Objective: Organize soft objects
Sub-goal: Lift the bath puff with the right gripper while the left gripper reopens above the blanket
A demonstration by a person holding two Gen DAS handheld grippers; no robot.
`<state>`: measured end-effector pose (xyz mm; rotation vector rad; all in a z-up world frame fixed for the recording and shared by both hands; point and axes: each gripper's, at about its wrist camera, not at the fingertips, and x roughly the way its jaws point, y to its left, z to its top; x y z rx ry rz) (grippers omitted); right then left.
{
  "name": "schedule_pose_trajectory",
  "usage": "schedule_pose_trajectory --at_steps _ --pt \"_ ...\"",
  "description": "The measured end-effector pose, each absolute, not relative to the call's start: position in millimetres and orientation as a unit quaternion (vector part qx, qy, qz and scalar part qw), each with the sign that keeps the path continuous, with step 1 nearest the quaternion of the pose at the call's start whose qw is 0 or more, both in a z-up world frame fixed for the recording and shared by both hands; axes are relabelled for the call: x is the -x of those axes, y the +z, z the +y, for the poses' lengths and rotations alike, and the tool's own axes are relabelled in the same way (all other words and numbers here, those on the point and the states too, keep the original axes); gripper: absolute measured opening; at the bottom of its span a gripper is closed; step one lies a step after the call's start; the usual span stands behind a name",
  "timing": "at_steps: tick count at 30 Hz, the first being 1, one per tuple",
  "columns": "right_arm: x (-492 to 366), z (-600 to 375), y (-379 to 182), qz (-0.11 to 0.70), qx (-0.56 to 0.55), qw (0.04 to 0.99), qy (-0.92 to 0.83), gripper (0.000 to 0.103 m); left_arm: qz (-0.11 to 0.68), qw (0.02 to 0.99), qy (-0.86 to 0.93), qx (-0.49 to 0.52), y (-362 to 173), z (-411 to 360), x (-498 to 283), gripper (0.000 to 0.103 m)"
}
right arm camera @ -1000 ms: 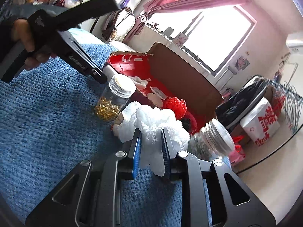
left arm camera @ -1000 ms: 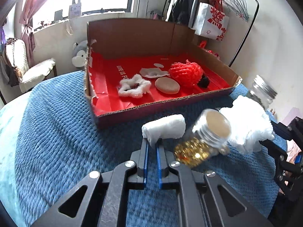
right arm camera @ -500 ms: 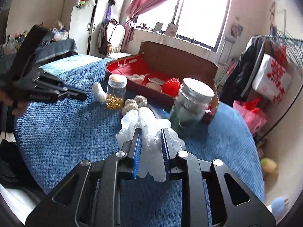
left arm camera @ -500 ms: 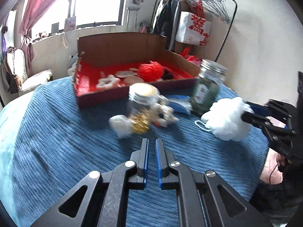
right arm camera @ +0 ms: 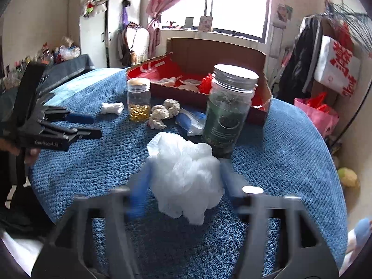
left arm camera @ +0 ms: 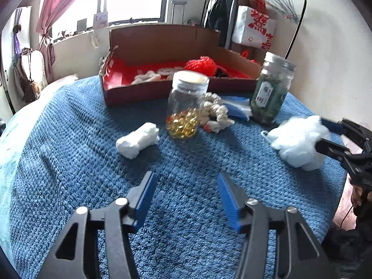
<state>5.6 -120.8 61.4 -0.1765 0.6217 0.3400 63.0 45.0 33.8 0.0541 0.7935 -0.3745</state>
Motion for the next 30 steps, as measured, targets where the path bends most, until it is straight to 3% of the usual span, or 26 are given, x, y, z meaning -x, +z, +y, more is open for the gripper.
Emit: schedule_pose_trajectory --at_steps 6,10,30 --pt "-14.5 -123.6 54.4 0.321 0.068 0.930 0.167 0.075 0.408 0.900 -0.153 -0.026 19.1 48.2 -72.4 0.081" --pt "-20.3 -125.9 47.5 0.334 0.049 0.925 0.174 0.076 0.417 0.895 -0.156 -0.035 14.5 44.5 -71.7 0.102" --pt "-26.4 -127.3 37.7 0.341 0.034 0.920 0.190 0.080 0.433 0.883 -0.161 -0.082 16.8 31.9 -85.3 0.103"
